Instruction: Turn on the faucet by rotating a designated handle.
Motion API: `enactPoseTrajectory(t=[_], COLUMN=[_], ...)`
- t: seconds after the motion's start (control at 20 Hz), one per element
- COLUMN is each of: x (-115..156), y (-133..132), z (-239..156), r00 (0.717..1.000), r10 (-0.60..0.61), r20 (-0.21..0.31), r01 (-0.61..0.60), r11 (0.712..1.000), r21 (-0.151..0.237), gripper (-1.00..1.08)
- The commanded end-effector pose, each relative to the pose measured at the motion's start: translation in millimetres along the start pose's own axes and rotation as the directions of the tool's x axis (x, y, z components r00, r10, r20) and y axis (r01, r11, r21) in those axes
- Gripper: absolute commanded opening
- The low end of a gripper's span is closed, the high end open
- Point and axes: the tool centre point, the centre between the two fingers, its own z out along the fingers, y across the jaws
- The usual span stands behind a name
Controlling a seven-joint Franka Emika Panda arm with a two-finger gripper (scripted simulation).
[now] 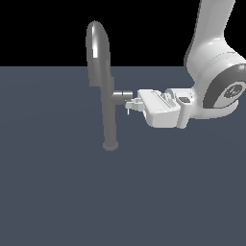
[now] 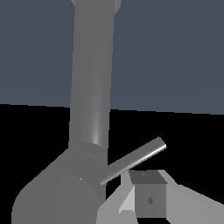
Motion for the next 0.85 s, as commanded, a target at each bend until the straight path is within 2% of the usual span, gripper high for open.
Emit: enactPoseTrajectory(t=[0.0, 0.1, 0.15, 0.8], x=[32.5, 37.5, 6.1, 54.9], y=[3.3, 2.9, -5.4, -22.9], z=[-0.4, -0.5, -0.2, -0.9], r00=[0.999, 0.999, 1.0, 0.999], r10=[0.045, 0.049, -0.006, 0.047], r20=[-0.008, -0.008, 0.0, -0.007], r01=[-0.045, -0.049, 0.006, -0.047], r11=[0.999, 0.999, 1.0, 0.999], r21=[0.012, 0.012, 0.0, 0.012], gripper=[-1.0, -1.0, -1.0, -1.0])
